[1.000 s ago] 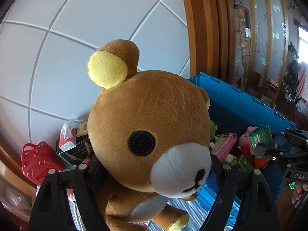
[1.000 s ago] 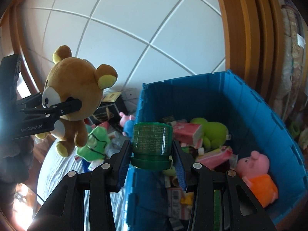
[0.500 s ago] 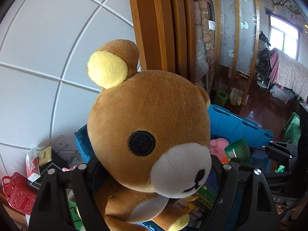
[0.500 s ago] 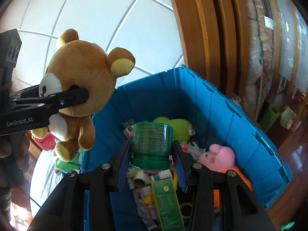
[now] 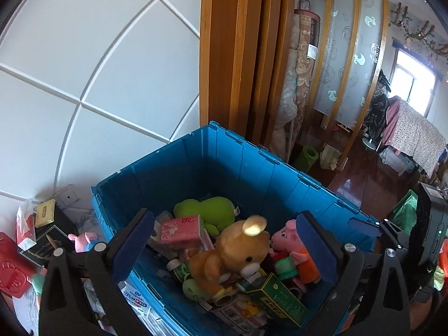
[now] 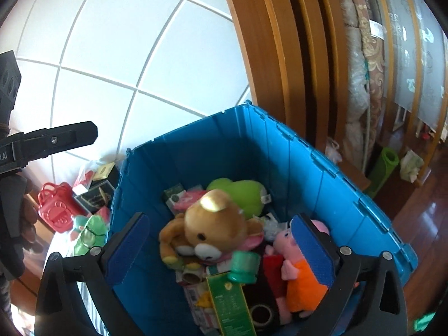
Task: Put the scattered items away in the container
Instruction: 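Open both tools to drop the bear and green jar into the crate, then move both open tools back over the bed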
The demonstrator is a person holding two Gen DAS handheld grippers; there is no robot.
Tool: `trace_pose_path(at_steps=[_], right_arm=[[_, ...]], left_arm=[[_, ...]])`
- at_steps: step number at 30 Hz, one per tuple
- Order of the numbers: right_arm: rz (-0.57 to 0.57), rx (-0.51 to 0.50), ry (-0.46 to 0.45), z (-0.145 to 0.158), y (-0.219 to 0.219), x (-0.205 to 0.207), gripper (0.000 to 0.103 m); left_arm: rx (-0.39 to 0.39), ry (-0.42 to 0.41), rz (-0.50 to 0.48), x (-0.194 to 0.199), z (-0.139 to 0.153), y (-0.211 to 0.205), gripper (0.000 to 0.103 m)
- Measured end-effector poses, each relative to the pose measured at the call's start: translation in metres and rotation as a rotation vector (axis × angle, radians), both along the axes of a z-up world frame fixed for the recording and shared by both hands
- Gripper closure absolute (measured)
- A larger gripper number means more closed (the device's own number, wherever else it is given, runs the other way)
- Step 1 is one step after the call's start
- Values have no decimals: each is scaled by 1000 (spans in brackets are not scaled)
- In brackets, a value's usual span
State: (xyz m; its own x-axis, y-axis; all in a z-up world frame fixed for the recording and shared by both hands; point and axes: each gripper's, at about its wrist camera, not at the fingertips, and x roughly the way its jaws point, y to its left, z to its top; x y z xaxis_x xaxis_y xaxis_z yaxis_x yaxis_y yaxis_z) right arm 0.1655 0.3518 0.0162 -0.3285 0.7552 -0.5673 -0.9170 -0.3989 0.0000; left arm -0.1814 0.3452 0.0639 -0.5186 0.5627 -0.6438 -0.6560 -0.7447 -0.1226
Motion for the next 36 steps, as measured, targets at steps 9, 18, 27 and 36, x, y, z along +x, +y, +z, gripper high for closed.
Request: trace_pose_path(at_steps=[9,18,27,36], right_arm=[[42,-9,-5,-1,-15,-14,0],[126,-9,-20,8,-60,-64,0],[227,-49,-62,-10,-121,-122,0],[293,-69,-147,-26,-181,-174,0]], left_arm=[[22,11,101,1,-2,-46,0],[20,31,235,39,-5,-133,0],[-11,-12,389,83,-25,-237,0],[-68,-45,530,130,-46,-315,0]])
